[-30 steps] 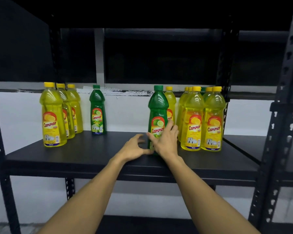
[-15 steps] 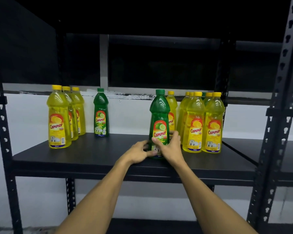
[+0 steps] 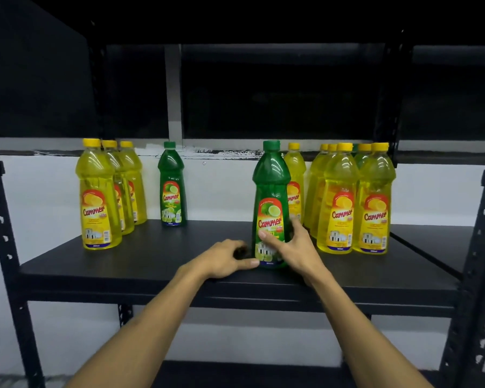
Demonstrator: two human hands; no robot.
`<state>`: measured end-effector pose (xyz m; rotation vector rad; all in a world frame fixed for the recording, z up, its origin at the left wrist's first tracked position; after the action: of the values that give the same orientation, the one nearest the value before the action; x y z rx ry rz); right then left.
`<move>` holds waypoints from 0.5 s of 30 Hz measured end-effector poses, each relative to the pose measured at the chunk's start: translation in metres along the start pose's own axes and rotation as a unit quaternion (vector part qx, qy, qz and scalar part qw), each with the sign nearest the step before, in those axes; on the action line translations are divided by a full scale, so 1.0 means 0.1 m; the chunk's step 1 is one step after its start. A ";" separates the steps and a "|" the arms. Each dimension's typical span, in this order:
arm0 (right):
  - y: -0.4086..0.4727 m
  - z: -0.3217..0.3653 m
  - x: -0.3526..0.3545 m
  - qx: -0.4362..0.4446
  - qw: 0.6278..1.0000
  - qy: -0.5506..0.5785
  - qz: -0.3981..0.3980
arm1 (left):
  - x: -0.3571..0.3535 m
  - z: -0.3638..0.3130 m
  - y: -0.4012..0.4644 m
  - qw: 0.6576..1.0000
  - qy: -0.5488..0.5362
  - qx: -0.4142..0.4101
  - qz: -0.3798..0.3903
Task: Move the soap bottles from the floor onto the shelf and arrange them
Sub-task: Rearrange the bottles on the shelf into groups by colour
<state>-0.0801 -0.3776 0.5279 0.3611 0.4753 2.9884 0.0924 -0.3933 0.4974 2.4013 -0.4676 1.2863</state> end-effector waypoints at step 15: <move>0.70 0.18 -1.40 -0.048 0.991 -0.031 0.123 | 1.11 1.58 -0.79 0.961 0.160 0.204 -0.092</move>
<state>0.0561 -0.4567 0.5362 0.5392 0.2997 3.2104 0.3000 -0.4113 0.4972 2.4015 0.1269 1.7775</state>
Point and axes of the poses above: each hand's wrist, its own y-axis towards the middle knuckle, its own x-axis out of the back of the hand, z = x × y, the point moved 10 cm from there along y, towards the middle knuckle, and after that the axes turned 8 degrees about -x, right-handed, at the moved point
